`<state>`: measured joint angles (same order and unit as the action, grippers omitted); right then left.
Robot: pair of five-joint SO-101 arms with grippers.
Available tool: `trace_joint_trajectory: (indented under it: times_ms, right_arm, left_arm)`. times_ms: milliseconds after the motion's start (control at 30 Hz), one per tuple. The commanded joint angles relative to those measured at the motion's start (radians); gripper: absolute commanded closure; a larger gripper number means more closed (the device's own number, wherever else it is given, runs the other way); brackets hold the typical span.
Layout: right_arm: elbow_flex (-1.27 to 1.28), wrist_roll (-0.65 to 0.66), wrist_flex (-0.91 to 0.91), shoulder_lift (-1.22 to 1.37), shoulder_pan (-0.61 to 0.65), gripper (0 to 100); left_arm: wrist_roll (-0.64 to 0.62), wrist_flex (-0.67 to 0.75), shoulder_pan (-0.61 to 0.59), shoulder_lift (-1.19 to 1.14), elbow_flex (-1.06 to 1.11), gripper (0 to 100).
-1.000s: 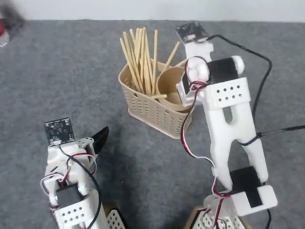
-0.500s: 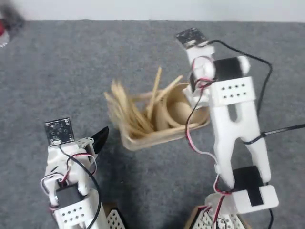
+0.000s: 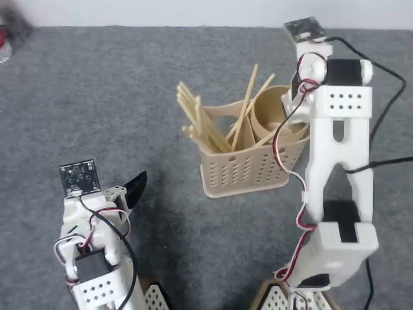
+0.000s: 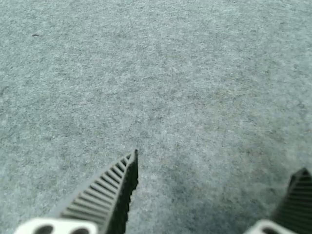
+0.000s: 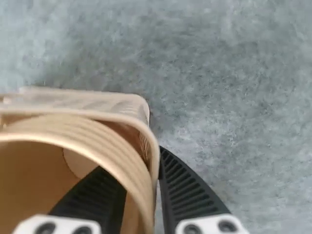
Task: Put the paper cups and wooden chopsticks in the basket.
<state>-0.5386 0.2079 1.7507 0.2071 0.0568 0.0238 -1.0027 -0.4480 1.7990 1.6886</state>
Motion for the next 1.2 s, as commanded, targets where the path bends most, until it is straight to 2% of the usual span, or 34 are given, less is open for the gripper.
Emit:
trace_joint_trajectory:
  times_ms: [0,167,267,633,900,1167]
  right_arm:
    - [-0.114,-0.127,-0.005,0.018,-0.061,99.1]
    - [-0.190,-0.287,-0.005,0.038,-0.131,99.1]
    - [-0.199,-0.310,-0.005,0.038,-0.127,99.1]
    - [-0.195,-0.292,0.004,0.045,0.010,99.1]
    - [-0.196,-0.295,0.010,0.134,0.031,99.1]
    - [-0.227,-0.276,0.001,0.142,0.136,99.1]
  left_arm:
    - [0.008,0.015,0.006,-0.003,-0.004,56]
    - [0.008,0.015,0.006,-0.003,-0.004,56]
    - [0.008,0.015,0.006,-0.003,-0.004,56]
    - [0.008,0.012,0.006,-0.003,-0.004,56]
    - [0.008,0.005,0.006,0.000,-0.004,56]
    - [0.008,0.006,0.006,0.000,-0.004,56]
